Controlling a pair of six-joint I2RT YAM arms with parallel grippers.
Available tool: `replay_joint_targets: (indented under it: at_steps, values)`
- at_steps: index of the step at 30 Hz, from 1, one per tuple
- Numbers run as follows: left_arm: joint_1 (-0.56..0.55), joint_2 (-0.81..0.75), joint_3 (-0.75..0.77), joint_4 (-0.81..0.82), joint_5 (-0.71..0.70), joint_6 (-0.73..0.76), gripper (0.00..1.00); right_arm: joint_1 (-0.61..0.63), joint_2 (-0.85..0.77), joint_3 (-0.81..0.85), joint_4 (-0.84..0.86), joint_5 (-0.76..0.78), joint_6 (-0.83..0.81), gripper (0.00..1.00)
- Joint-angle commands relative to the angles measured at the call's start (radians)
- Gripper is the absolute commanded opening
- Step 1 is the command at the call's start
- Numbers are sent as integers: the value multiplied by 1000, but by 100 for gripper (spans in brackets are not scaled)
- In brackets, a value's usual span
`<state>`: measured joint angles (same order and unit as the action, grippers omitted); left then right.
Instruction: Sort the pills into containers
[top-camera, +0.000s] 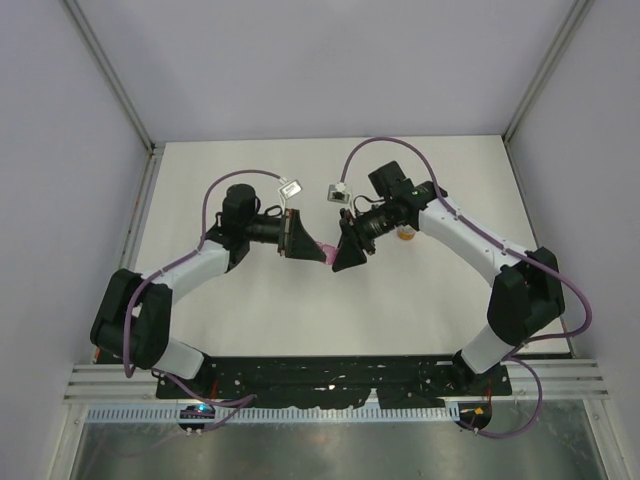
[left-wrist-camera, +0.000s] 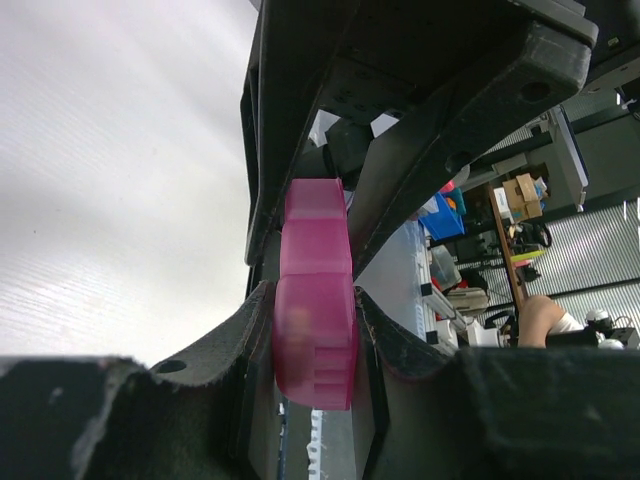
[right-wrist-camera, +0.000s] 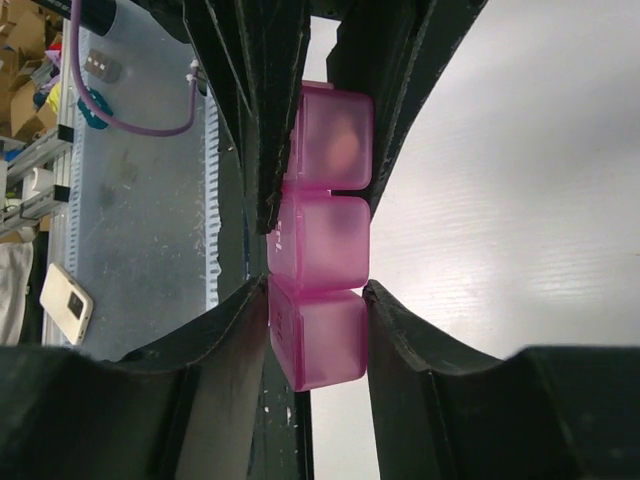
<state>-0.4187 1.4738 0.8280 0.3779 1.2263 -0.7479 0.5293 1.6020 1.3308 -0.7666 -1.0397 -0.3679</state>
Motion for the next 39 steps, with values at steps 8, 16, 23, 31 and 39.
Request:
replay_joint_targets:
  at_steps: [8, 16, 23, 31, 39]
  values:
    - [-8, -49, 0, 15, 13, 42, 0, 5, 7, 38, -14, -57, -32, 18]
    - [-8, -43, -1, -3, 4, 59, 0, 3, 0, 38, -14, -28, -26, 70]
    - [-5, -23, -3, -39, -36, 84, 0, -11, -71, 10, 55, 144, 21, 91]
    - [9, -13, -1, -83, -97, 101, 0, -9, -191, -56, 135, 283, 18, 93]
    - [38, 54, 19, -177, -223, 116, 0, -9, -261, -97, 138, 348, -14, 93]
